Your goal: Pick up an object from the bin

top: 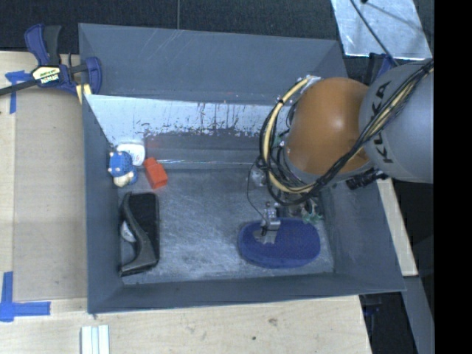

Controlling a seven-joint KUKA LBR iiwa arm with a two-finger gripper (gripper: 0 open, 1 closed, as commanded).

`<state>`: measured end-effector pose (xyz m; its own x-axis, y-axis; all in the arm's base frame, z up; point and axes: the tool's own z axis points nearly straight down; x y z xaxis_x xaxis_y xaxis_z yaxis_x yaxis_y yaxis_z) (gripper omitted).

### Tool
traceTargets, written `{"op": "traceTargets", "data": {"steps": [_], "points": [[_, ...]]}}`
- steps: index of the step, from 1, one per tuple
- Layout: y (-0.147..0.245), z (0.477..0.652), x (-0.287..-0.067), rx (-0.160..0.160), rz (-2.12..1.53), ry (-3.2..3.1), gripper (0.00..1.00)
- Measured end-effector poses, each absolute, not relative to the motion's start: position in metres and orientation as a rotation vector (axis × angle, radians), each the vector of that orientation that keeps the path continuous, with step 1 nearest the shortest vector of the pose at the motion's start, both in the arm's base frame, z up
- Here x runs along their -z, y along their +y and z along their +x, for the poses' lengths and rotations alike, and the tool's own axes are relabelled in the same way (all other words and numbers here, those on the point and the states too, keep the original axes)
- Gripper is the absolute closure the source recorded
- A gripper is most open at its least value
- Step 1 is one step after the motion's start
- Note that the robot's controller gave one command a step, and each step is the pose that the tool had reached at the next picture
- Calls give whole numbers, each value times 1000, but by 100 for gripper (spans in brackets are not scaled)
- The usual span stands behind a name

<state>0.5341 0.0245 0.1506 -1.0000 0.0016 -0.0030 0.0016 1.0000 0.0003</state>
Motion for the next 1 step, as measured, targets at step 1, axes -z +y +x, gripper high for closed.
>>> {"op": "traceTargets", "data": {"steps": [1], "points": [[-4,517,-69,-2,-458,3110,0]]}}
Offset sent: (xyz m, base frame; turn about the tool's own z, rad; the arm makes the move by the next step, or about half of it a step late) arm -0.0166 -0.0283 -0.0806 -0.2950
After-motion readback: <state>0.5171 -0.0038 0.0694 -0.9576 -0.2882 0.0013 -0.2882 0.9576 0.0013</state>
